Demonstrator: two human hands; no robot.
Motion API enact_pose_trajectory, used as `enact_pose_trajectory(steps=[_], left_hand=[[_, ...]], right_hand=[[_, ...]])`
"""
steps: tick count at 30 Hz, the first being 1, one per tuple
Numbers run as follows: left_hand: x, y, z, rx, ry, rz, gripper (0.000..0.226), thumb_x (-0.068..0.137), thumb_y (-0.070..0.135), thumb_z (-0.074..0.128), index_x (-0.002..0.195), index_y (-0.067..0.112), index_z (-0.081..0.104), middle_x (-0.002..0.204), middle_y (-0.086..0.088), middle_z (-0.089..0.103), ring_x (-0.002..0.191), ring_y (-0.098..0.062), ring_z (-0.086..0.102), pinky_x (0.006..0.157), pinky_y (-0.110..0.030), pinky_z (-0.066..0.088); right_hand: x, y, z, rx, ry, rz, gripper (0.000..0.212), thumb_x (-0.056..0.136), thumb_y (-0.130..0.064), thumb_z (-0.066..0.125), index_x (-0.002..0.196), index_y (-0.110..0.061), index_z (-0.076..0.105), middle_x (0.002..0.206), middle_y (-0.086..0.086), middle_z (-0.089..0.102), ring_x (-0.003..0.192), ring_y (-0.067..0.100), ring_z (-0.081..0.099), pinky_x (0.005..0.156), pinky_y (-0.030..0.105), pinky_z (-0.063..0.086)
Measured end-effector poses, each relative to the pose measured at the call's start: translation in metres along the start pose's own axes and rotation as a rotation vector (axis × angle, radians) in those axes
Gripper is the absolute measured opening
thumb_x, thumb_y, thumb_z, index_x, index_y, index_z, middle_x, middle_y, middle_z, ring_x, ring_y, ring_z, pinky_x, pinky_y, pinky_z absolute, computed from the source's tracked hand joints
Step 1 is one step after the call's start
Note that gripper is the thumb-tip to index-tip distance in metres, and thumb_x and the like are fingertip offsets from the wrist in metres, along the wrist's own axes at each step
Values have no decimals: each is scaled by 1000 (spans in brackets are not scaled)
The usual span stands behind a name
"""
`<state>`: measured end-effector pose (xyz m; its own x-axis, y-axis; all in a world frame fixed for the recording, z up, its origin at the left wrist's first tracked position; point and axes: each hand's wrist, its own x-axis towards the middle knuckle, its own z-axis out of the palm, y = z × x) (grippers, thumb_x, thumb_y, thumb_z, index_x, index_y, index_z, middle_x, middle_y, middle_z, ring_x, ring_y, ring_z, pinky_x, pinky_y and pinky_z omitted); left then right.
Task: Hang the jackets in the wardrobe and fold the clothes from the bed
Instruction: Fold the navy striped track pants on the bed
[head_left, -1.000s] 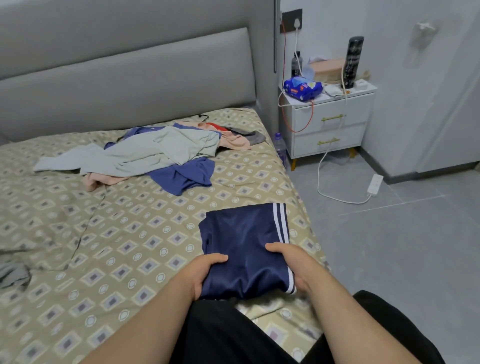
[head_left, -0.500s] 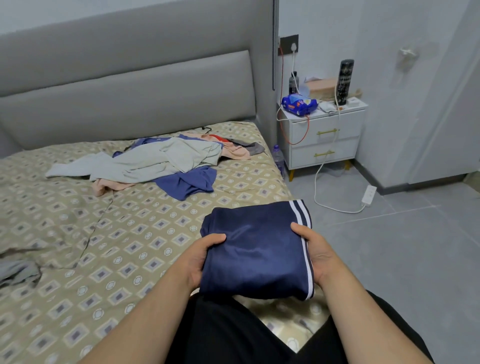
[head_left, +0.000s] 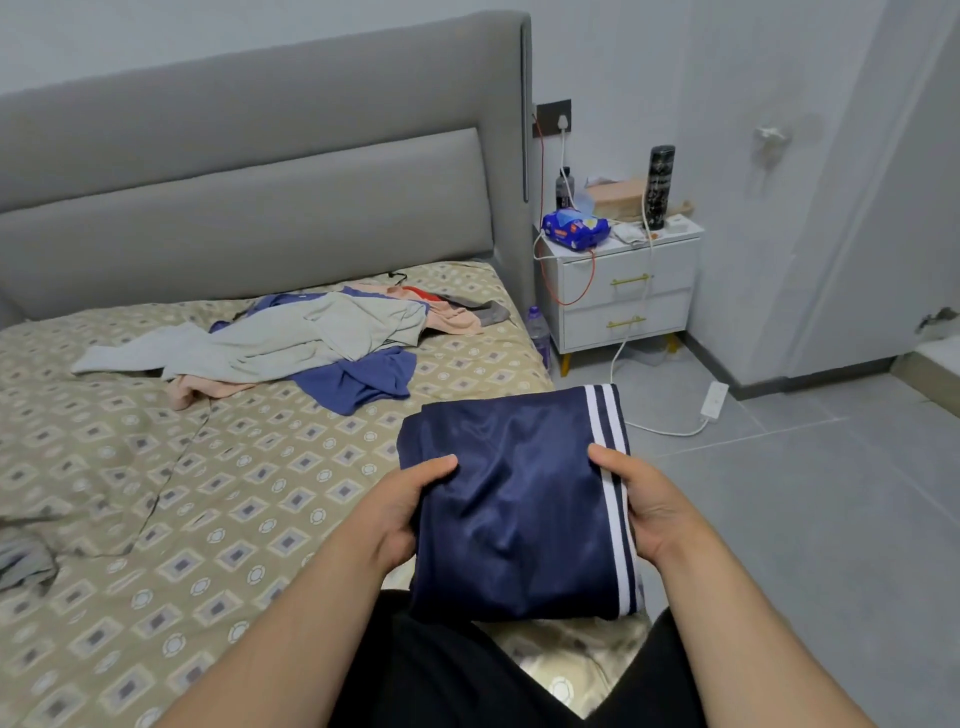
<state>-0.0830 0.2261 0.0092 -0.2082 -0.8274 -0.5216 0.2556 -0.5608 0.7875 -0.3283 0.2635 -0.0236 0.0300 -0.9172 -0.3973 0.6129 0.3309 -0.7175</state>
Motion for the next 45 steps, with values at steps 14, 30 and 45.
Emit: enact_pose_trajectory(steps=[14, 30, 45], left_hand=[[96, -8, 74, 153, 85, 133, 39, 85, 11, 69, 124, 11, 66, 114, -11, 73, 107, -30, 69, 95, -47, 53], [231, -7, 203, 239, 149, -113, 37, 84, 11, 64, 121, 12, 67, 112, -10, 74, 103, -30, 71, 81, -40, 55], [177, 195, 488, 172, -145, -24, 48, 77, 9, 64, 125, 7, 63, 114, -13, 72, 97, -27, 72, 68, -31, 61]], right_hand=[[63, -23, -50, -222, 334, -289, 22, 80, -7, 77, 98, -17, 70, 94, 1, 76, 87, 19, 74, 77, 35, 61], [146, -109, -144, -45, 422, -163, 38, 88, 6, 62, 121, -13, 64, 110, 7, 74, 99, 27, 72, 89, 47, 58], [49, -466, -146, -59, 400, -232, 35, 90, 2, 63, 118, -18, 67, 112, 5, 74, 103, 28, 71, 96, 51, 53]])
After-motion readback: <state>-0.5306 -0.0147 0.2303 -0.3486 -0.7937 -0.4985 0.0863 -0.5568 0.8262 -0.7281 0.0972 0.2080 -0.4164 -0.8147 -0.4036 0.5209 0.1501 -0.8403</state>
